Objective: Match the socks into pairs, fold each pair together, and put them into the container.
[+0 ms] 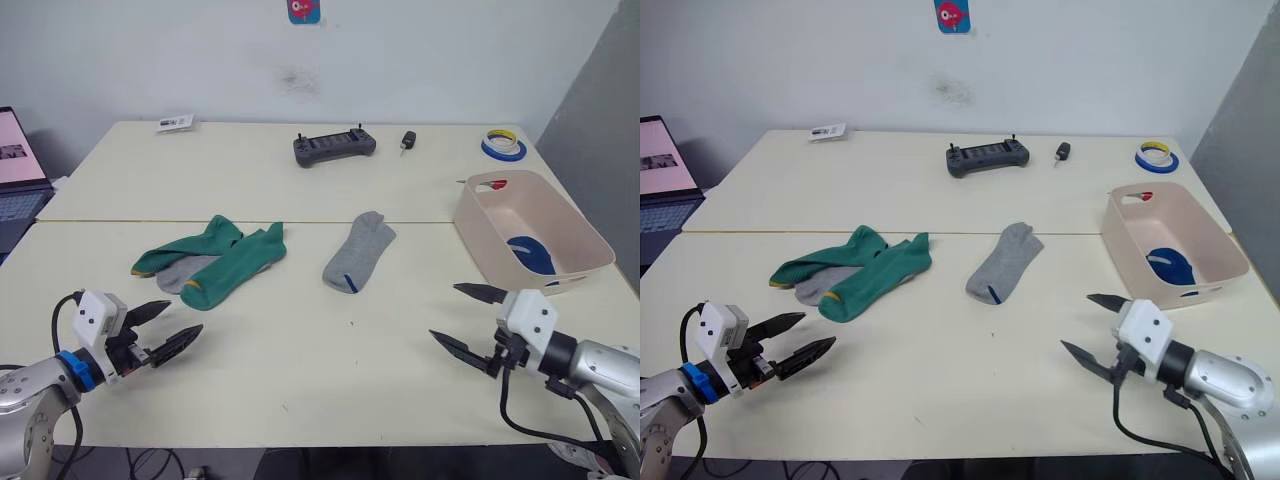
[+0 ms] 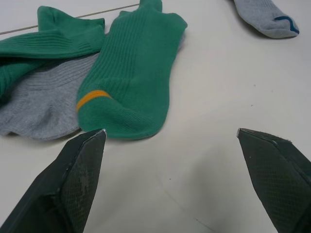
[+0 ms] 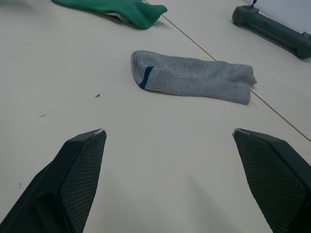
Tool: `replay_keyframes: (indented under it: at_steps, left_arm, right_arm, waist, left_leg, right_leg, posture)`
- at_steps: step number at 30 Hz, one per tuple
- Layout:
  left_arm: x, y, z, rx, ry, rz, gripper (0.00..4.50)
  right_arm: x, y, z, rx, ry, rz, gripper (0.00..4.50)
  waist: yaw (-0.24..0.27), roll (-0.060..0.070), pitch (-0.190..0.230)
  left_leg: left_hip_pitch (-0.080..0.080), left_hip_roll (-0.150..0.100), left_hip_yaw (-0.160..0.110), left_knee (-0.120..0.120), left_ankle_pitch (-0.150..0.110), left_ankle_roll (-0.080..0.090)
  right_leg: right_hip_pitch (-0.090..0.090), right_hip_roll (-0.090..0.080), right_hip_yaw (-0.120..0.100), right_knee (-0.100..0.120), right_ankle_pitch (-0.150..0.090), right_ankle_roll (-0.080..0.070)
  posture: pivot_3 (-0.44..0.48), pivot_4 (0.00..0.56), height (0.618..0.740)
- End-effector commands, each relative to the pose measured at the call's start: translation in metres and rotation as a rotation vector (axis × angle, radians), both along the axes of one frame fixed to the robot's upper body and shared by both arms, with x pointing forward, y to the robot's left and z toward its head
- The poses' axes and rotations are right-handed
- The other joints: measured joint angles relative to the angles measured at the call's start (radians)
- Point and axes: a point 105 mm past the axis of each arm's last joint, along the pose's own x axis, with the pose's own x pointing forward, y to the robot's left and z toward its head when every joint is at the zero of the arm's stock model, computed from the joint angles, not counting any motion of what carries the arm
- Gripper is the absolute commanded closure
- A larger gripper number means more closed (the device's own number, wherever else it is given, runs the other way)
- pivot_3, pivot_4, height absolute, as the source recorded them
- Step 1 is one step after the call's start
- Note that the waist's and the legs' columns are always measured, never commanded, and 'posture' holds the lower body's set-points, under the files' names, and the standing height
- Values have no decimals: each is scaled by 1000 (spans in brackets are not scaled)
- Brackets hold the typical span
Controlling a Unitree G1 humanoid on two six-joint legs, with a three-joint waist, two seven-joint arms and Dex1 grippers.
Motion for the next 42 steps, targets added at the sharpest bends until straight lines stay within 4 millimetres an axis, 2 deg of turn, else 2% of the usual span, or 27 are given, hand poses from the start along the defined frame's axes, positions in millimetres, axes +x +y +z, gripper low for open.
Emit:
replay_keyframes:
  at_steps: [1,6,13,17,21,25,30,35,42]
  left_arm:
    - [0,-14,14,2,-44,-72,0]
    - [-1,-45,32,26,-73,-249,0]
    - [2,-70,55,23,-91,-406,0]
    - [4,-83,64,16,-100,-467,0]
    - [7,-87,68,15,-113,-478,0]
    - [8,-86,66,23,-115,-485,0]
    - [11,-86,65,32,-125,-490,0]
    - [11,-86,61,37,-126,-503,0]
    - [8,-92,53,88,-117,-572,0]
  right_arm:
    - [2,23,4,1,-6,58,23]
    - [29,62,-4,-9,-10,60,23]
    - [59,113,-25,-56,-20,86,23]
    - [79,129,-33,-67,-44,48,23]
    - [95,135,-43,-81,-15,11,23]
    - [101,140,-51,-100,31,20,910]
    - [110,138,-56,-105,78,-2,2661]
    - [107,138,-51,-87,93,33,4397]
    - [90,132,-34,-11,144,79,4453]
  waist:
    - [-1,0,0]
    - [-3,-1,0]
    - [-3,-1,0]
    - [-3,-1,0]
    - [-4,-1,0]
    - [-4,-1,0]
    - [-4,-1,0]
    - [-3,-1,0]
    - [-3,-1,0]
  left_leg:
    - [0,0,0,0,0,0]
    - [0,0,0,0,0,0]
    - [-1,0,0,0,0,0]
    - [-2,0,0,0,0,0]
    - [-2,0,0,0,0,0]
    - [-2,0,1,0,0,0]
    - [-2,0,0,0,0,0]
    - [-2,0,0,0,0,0]
    - [-3,0,0,0,0,0]
  right_leg:
    - [0,0,0,0,0,0]
    - [0,0,0,0,0,0]
    - [-2,0,0,0,0,0]
    - [-3,0,1,1,0,0]
    - [-4,1,1,1,0,0]
    - [-4,1,1,1,0,0]
    - [-4,1,1,2,0,0]
    - [-4,1,1,2,0,0]
    - [-5,1,0,2,0,0]
  posture:
    - [0,150,740]
    - [0,150,740]
    - [0,150,740]
    - [0,150,740]
    - [0,150,740]
    - [0,150,740]
    - [0,150,740]
    - [0,150,740]
    - [0,150,740]
